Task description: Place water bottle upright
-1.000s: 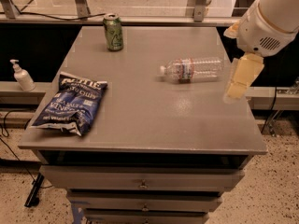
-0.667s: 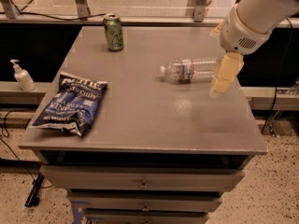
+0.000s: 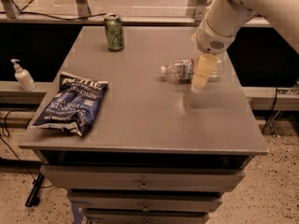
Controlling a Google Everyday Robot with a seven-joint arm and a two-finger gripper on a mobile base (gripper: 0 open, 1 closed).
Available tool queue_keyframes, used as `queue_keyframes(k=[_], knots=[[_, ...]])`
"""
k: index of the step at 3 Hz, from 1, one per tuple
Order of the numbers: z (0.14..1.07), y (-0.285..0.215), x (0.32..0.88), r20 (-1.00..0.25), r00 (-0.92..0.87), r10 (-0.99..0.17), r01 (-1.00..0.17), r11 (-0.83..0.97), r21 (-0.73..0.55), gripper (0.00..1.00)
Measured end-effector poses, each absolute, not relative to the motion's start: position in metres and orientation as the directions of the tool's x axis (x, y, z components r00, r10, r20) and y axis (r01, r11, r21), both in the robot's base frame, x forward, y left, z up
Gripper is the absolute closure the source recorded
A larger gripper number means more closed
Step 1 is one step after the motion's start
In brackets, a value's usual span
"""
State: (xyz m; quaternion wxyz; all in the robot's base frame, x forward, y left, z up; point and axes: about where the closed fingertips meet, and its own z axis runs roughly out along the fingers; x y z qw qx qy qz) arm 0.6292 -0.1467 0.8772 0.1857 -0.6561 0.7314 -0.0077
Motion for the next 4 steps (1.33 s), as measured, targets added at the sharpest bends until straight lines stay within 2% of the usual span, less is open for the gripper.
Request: queue_keyframes(k=[1,3,4], knots=[[0.853,-0.144,0.657,-0.232,-0.096,-0.968,-0.965,0.148,-0.215,0.18],[0.846,-0.143,0.684,-0.209,-0.194,-0.958,-0.964,0.226,-0.140,0.64],[0.878,-0.144,0.679,-0.304,-0.236,-0.923,-0.952,0.282,-0.118,0.88]])
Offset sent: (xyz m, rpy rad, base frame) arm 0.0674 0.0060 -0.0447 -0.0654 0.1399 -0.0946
